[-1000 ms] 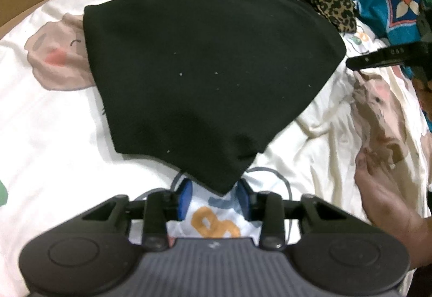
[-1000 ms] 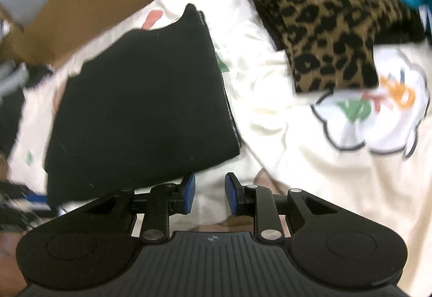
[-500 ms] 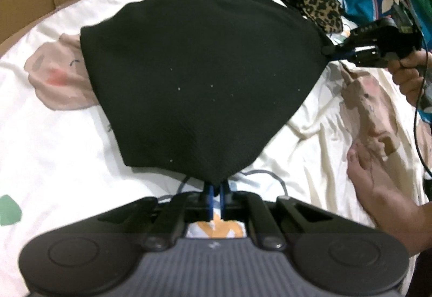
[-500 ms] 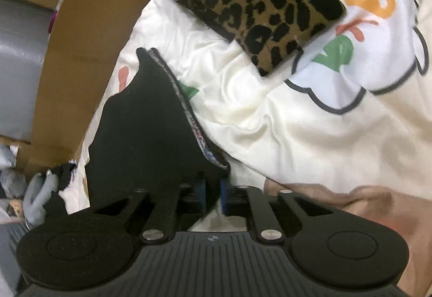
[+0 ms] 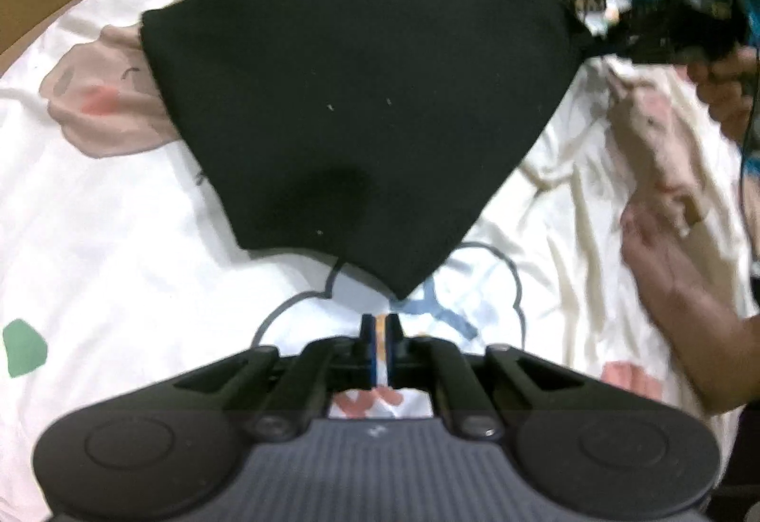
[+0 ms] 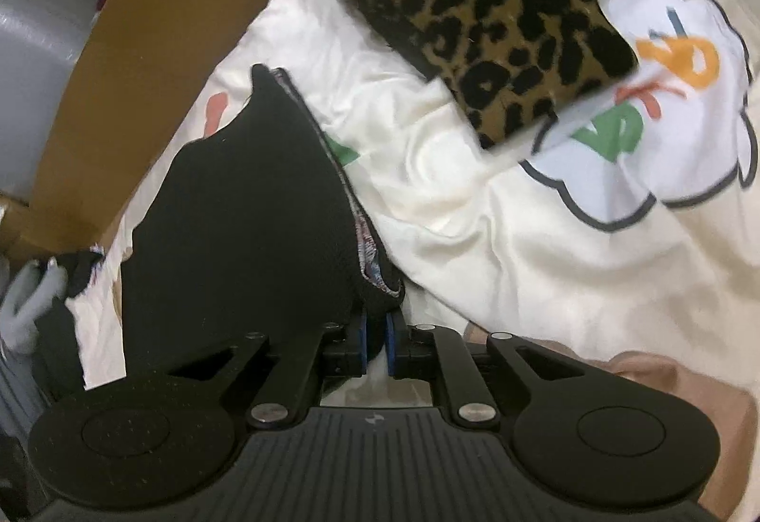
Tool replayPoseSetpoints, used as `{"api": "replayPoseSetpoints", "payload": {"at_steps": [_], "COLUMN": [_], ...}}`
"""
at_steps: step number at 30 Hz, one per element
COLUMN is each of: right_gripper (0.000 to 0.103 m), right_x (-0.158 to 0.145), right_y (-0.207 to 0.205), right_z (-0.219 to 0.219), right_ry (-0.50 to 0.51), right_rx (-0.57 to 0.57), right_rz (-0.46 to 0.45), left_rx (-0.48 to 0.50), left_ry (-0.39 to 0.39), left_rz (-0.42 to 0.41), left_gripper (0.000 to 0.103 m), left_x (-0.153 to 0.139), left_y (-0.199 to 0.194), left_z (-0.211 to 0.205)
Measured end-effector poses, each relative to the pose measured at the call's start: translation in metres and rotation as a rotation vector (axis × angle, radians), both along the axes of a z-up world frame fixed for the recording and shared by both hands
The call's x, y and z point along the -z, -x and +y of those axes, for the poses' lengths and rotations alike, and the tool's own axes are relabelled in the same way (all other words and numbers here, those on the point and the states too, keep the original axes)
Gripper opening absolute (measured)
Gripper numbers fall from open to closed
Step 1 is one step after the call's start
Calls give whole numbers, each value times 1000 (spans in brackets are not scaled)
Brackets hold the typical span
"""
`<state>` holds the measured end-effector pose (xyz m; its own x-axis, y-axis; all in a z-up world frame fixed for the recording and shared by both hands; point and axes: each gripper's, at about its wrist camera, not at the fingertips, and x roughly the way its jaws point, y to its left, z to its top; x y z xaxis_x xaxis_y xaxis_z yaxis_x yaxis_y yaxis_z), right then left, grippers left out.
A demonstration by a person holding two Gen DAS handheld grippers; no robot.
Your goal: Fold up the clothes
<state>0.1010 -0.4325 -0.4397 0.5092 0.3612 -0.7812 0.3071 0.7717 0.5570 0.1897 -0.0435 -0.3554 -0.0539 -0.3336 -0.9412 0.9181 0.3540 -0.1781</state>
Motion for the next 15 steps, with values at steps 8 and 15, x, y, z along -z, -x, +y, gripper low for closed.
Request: {"api": "replayPoseSetpoints", "payload": {"at_steps": [8,15], "right_gripper": [15,16], "right_x": [-2,-3], "right_y": [8,9], "right_z": [4,8], "right_ry": [1,19], "right_rx": [-23,-40], "right_rz": [-1,-11], "left_rx": [-115,-109], "left_ry": [136,196], "left_rz": [42,5], "left_gripper": [12,18], "left_x": [-28,-25], "left_y": [-20,-13], "left_z": [-5,-30]}}
